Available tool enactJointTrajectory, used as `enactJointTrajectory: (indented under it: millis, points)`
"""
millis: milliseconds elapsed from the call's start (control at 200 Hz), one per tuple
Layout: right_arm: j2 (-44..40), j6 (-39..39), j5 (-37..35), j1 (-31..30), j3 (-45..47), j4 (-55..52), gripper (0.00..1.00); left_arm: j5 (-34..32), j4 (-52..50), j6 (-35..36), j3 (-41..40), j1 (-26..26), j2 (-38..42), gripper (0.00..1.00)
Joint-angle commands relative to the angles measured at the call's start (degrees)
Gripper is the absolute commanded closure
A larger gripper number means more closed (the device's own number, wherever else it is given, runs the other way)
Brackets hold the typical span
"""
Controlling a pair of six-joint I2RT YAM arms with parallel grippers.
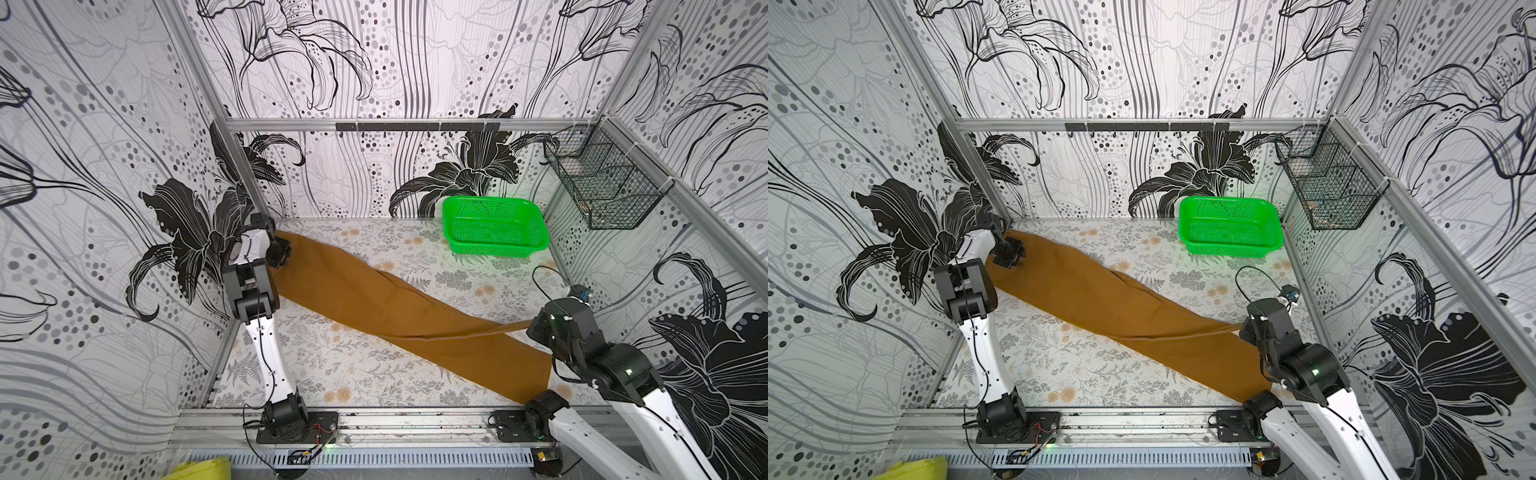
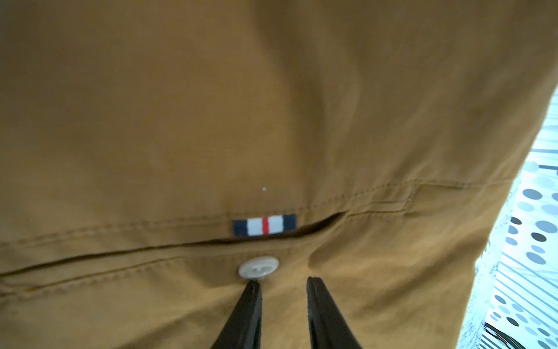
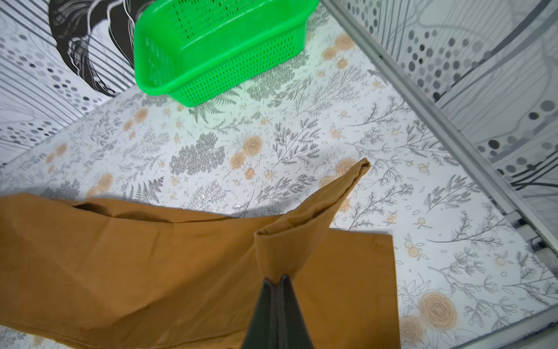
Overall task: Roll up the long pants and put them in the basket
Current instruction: Fold the long pant at the center of the board.
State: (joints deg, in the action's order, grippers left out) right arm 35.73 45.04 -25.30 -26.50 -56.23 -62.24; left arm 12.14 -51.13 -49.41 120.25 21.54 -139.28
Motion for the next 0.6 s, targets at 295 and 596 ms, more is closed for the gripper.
enactJointTrajectory:
  millis: [295,596]
  points:
    - [-1.7,7.6,12.0,-0.3,7.3,-11.4,1.00,-0.8,1.0,-0.4,-3.3,0.2,3.1,0.70]
    - [-6.0,10.1,23.8,-0.3,9.8,-12.8,0.73,-0.9,0.3,-0.7,-3.2,0.2,3.9,0.70]
